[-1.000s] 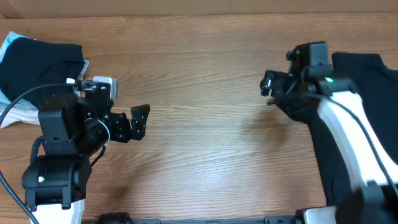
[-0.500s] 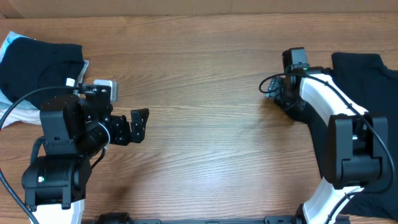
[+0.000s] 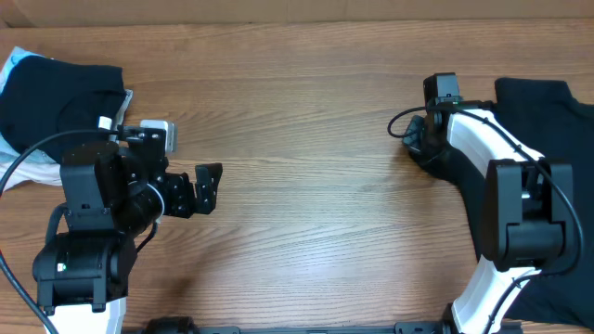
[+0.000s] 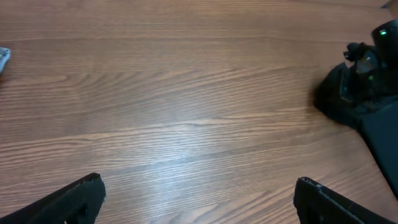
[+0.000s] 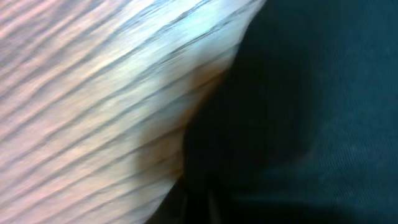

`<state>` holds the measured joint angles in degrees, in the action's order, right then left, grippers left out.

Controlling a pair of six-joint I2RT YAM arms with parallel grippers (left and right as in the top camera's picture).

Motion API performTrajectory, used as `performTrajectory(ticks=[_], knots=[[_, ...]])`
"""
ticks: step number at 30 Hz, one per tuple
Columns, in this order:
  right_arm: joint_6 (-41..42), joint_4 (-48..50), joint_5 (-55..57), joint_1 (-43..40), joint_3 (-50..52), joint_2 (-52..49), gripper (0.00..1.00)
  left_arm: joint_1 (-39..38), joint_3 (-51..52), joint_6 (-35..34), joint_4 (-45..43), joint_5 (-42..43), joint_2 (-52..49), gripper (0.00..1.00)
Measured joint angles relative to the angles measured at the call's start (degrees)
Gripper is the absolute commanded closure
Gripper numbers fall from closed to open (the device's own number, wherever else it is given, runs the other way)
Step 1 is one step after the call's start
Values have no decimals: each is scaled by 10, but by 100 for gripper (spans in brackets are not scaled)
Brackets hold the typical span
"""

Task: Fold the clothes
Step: 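Drag the black t-shirt toward table center with the right gripper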

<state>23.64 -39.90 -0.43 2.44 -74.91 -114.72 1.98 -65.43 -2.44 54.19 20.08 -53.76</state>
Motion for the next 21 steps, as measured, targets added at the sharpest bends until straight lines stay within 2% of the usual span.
performTrajectory(ticks=[4,7,8,12,13,16,18,19,21], knots=[[-11,0,-120,31,-7,0,96,0,0,0,-14,-35,0,0],[-14,7,-178,110,-20,0,96,0,0,0,-31,-66,0,0],[-15,16,-191,148,-25,0,93,0,-2,0,-32,-76,0,0],[-21,57,-218,319,-40,0,49,0,-22,0,-34,-118,0,0],[-21,61,-214,357,-42,0,46,0,-29,0,-35,-130,0,0],[-22,49,-193,473,-47,1,45,0,-50,0,-37,-165,1,0],[-20,19,-171,502,-53,2,45,0,-55,0,-40,-179,2,0],[-15,-2,-155,502,-57,4,45,0,-56,0,-40,-183,3,2],[-3,-34,-124,477,-66,10,45,0,-56,0,-37,-182,2,18]])
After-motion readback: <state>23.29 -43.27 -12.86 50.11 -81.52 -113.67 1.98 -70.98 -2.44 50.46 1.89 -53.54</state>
